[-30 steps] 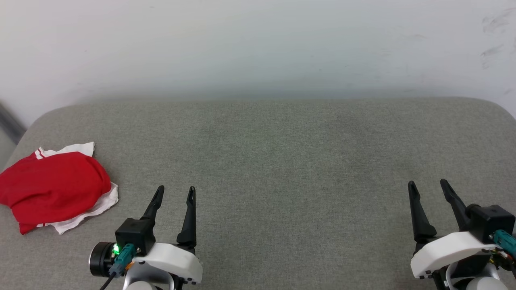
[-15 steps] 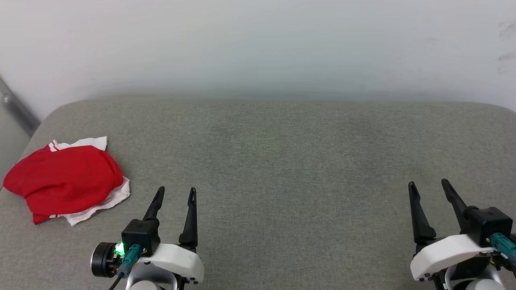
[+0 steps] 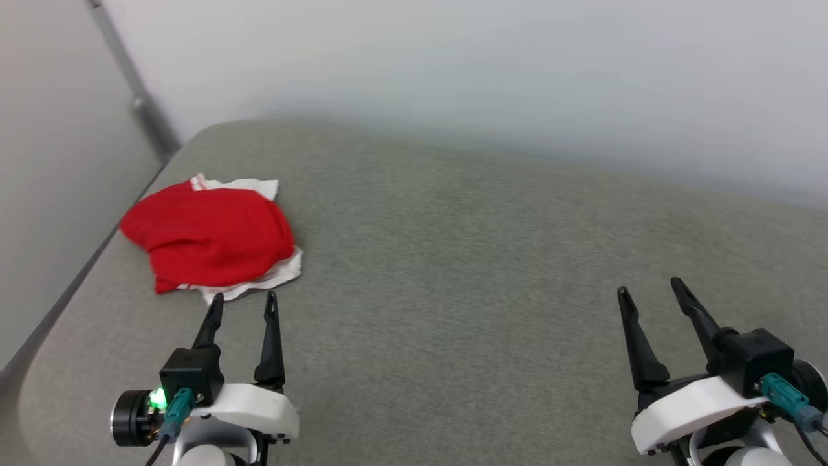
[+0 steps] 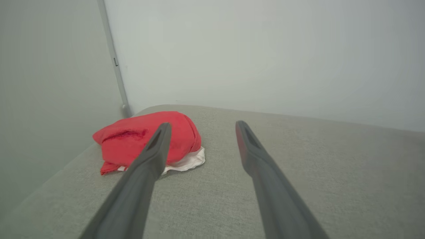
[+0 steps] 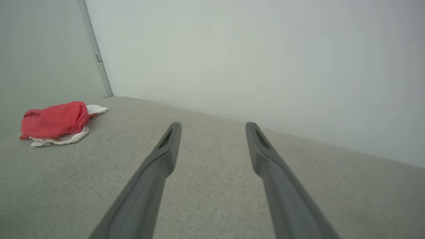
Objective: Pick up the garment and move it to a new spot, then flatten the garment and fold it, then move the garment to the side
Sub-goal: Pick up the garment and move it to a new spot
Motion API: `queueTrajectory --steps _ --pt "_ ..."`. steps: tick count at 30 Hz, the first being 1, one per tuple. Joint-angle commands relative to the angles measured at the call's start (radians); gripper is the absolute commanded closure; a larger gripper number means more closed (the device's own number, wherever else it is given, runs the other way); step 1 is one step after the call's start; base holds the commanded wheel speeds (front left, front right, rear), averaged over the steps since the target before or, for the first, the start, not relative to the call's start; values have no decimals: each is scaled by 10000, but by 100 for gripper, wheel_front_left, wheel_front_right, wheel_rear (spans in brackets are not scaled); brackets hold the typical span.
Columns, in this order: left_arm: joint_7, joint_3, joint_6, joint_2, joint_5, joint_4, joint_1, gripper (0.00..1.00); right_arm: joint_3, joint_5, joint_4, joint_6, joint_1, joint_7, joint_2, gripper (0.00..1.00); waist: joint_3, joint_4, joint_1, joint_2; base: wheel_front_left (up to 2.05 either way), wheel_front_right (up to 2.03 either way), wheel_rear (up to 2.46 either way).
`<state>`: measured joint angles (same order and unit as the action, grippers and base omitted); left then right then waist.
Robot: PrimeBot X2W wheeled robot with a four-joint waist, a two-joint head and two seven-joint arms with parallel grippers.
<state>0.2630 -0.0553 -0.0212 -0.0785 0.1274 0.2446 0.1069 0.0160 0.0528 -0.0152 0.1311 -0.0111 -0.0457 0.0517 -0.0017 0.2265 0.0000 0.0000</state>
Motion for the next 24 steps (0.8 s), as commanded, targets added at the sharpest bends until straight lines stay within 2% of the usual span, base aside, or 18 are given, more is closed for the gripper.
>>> queueTrajectory --steps 1,12,24 --pt "21 127 -28 -27 34 -58 -68 0 109 38 -112 -7 87 31 -23 0 47 666 0 0 0 0 0" --pt "21 624 7 -31 -4 -220 -252 0 560 13 -457 -7 7 159 -20 0 105 2018 0 0 0 0 0" --pt "22 827 111 26 -109 -161 -277 0 636 -39 -530 -7 -63 193 -19 0 117 2243 0 0 0 0 0"
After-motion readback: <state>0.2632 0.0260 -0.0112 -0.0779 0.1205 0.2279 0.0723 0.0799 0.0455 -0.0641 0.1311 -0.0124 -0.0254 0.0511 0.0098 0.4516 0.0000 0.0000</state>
